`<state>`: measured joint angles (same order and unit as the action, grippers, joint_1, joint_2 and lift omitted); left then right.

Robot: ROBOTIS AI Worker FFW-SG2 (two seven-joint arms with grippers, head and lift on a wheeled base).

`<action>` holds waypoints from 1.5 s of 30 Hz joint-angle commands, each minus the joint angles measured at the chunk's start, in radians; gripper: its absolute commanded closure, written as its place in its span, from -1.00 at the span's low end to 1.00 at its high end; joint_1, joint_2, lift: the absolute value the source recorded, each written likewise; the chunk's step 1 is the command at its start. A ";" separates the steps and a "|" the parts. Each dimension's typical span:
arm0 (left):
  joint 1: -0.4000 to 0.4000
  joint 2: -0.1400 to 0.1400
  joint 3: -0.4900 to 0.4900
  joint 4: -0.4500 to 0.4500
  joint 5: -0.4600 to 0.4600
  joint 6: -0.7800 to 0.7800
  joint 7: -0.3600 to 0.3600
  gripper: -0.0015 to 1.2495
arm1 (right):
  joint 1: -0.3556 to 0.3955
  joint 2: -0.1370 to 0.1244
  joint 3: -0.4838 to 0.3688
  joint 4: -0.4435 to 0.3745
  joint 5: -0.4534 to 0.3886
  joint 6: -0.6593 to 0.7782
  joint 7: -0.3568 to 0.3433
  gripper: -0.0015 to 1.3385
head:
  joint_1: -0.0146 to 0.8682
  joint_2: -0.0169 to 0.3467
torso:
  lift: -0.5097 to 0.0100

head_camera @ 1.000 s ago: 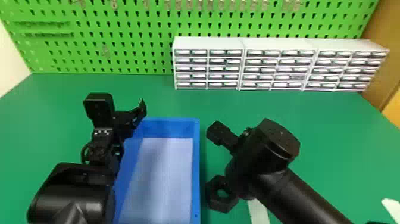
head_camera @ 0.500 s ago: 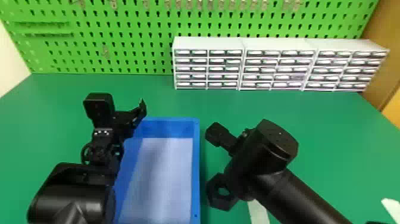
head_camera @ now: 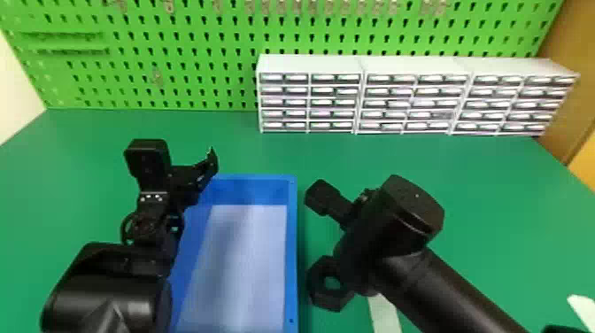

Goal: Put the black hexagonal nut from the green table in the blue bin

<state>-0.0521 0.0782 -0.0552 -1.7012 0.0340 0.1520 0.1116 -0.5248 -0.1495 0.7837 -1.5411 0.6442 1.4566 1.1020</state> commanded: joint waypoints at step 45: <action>0.000 0.000 0.005 -0.002 0.001 0.001 -0.001 -0.60 | -0.060 -0.041 -0.325 -0.315 0.189 0.007 0.124 0.51 | 0.59 -0.63 | 0.59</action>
<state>-0.0537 0.0782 -0.0505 -1.7012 0.0326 0.1531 0.1104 -0.5767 -0.1963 0.4882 -1.8299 0.8324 1.4691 1.2256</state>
